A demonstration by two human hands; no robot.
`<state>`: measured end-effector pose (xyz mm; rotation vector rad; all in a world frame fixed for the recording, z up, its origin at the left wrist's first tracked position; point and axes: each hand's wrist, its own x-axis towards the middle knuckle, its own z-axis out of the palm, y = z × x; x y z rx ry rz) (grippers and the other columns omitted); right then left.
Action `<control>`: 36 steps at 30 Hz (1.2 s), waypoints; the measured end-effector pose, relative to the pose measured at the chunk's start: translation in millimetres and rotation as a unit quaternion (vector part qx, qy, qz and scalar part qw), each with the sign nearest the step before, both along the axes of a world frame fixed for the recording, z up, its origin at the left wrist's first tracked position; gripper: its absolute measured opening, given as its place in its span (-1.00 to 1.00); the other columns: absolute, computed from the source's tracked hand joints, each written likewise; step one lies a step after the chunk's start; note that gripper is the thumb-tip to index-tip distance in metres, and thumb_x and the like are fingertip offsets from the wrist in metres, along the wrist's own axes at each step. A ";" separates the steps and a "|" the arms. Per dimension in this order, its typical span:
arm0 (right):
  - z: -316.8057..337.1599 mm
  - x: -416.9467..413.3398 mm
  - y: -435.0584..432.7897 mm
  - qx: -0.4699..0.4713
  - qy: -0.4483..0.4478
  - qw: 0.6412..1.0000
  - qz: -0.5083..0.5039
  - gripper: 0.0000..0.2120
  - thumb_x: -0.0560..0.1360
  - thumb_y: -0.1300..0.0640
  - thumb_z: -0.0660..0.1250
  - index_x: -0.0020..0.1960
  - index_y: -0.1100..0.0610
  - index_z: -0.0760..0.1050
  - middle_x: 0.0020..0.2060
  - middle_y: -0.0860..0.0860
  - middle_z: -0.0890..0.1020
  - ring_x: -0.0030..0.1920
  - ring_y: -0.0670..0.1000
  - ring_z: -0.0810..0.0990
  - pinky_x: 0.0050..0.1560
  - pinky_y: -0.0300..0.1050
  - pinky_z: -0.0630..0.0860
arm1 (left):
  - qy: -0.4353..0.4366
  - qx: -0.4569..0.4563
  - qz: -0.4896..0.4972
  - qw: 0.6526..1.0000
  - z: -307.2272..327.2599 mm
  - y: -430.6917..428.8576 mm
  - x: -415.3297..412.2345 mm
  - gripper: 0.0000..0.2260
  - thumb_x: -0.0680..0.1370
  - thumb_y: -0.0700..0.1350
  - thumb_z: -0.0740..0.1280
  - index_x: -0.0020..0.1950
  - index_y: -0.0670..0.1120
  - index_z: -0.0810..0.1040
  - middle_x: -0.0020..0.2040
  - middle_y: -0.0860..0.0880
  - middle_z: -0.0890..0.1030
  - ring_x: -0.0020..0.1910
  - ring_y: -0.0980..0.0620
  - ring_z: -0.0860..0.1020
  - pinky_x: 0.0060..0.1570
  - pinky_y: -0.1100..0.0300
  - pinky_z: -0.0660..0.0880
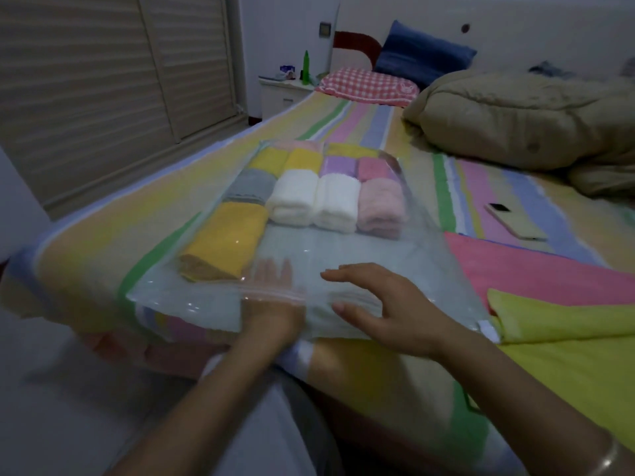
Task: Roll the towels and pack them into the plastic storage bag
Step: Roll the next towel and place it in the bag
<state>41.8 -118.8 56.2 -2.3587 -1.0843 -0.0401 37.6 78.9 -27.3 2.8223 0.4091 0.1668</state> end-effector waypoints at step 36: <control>-1.3 168.7 -209.1 -0.170 0.016 0.905 -0.391 -0.80 0.48 -0.11 0.35 0.01 -0.01 0.55 -0.02 0.01 0.63 0.05 0.10 0.58 -0.12 -0.12 0.41 | -0.038 -0.048 -0.173 0.983 50.0 -251.6 81.5 -0.36 0.46 0.44 0.04 -0.50 -0.09 0.27 -0.46 -0.04 0.36 -0.19 -0.11 0.45 -0.18 0.07 0.37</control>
